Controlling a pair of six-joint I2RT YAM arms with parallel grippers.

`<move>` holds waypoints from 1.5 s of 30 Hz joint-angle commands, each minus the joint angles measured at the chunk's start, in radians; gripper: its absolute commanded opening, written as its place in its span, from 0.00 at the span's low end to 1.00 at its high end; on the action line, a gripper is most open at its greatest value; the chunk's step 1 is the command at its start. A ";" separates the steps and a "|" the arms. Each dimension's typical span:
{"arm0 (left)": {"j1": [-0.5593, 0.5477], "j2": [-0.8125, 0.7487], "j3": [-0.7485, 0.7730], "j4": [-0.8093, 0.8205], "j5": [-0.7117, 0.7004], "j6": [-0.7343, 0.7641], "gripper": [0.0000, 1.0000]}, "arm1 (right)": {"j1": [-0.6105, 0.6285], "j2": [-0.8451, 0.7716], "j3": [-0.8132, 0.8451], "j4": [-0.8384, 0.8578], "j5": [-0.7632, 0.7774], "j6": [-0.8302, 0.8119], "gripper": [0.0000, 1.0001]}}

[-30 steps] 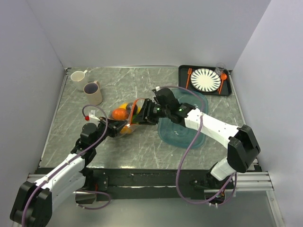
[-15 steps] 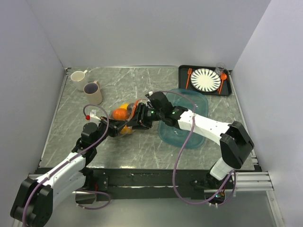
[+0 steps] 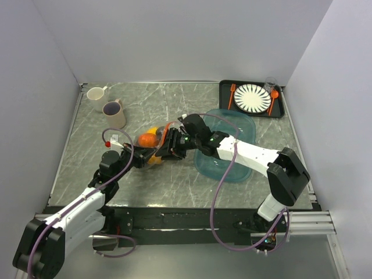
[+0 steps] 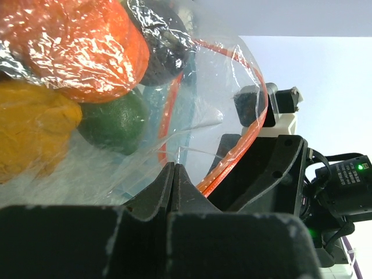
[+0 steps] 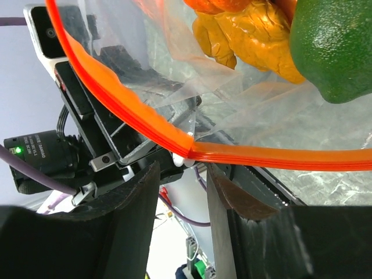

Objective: Place the food in the zip-top bag and seal the zipper
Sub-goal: Zip the zipper food storage bag at the center of the board.

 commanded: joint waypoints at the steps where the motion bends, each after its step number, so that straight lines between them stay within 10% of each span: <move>1: 0.001 -0.024 0.002 0.061 0.001 0.005 0.01 | 0.008 0.008 0.024 0.002 0.013 -0.020 0.45; 45: 0.001 -0.044 -0.006 0.054 -0.010 0.001 0.01 | -0.033 0.028 0.044 0.074 0.003 -0.003 0.30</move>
